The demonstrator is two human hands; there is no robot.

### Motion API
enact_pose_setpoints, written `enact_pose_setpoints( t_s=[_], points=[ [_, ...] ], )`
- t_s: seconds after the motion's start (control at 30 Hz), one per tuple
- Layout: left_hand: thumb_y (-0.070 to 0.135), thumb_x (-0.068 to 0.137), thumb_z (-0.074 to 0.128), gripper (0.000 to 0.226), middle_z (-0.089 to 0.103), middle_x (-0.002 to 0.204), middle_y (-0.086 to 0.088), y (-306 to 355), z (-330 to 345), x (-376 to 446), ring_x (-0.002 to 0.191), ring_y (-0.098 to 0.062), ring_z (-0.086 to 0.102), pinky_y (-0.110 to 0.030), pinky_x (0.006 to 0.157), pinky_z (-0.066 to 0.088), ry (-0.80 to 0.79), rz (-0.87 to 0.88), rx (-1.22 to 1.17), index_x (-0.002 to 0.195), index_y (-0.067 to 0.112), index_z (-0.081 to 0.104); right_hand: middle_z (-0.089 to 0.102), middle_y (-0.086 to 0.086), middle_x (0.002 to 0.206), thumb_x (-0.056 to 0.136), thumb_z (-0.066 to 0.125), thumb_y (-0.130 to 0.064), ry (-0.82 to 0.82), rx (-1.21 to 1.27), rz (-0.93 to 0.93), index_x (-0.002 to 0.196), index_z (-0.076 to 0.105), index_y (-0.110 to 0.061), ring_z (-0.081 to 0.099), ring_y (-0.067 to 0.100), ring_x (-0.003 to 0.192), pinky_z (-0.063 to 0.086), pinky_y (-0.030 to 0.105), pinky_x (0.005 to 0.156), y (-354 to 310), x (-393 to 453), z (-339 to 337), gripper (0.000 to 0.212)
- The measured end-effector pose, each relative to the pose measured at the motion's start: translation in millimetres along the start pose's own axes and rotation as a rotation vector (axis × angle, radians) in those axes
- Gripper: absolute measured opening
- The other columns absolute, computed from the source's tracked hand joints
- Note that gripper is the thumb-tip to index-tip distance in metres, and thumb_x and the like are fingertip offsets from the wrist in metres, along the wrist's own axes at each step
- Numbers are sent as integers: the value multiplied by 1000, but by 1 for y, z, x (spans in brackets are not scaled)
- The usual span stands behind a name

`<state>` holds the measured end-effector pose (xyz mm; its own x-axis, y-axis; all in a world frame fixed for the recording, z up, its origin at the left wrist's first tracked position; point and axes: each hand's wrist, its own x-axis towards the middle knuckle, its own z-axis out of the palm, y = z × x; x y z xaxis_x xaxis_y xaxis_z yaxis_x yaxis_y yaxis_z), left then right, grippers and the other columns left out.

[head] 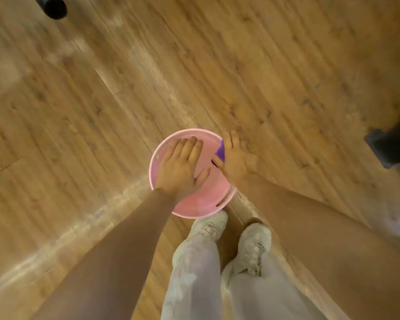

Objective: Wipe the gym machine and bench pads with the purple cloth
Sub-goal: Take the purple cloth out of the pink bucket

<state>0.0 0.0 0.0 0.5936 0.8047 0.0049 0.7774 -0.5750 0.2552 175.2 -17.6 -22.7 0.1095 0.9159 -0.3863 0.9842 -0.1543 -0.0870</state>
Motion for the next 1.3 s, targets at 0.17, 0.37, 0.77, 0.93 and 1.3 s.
enact_pose_setpoints(
  t_s=[0.17, 0.37, 0.77, 0.93, 1.3],
  points=[
    [39, 94, 48, 53, 67, 116, -22, -5, 17, 6, 105, -40, 64, -45, 102, 36, 89, 17, -5, 120, -5, 62, 58, 16, 114, 100, 47, -23, -38, 130, 57, 126, 48, -4, 55, 29, 85, 42, 34, 69, 2, 13, 3, 32],
    [34, 96, 51, 42, 66, 112, -21, -2, 7, 9, 101, -39, 63, -45, 99, 41, 133, 23, -52, 115, -3, 61, 58, 21, 117, 106, 35, -21, -152, 234, -49, 124, 50, -1, 56, 34, 99, 31, 33, 74, 10, 10, -19, 31],
    [34, 97, 48, 42, 66, 109, -18, 40, -108, 41, 103, -34, 60, -48, 103, 43, 103, 70, -141, 112, -3, 62, 45, 2, 49, 80, 72, -11, 368, 502, -91, 63, 49, -7, 29, 15, 45, 26, 25, 41, 42, -52, -127, 28],
    [35, 96, 49, 44, 65, 106, -17, 71, -196, 63, 102, -31, 57, -41, 104, 38, 111, 180, -158, 112, -3, 62, 45, 2, 51, 87, 59, -28, 467, 477, -75, 70, 46, -16, 35, 22, 43, 20, 22, 47, 54, -92, -213, 25],
    [37, 93, 50, 44, 64, 97, -14, 175, -370, 91, 90, -35, 61, -41, 100, 42, 111, 564, -173, 108, -2, 64, 53, 6, 46, 87, 49, -43, 687, 136, 94, 68, 58, -13, 51, 30, 35, 29, 23, 34, 82, -237, -394, 37]
  ],
)
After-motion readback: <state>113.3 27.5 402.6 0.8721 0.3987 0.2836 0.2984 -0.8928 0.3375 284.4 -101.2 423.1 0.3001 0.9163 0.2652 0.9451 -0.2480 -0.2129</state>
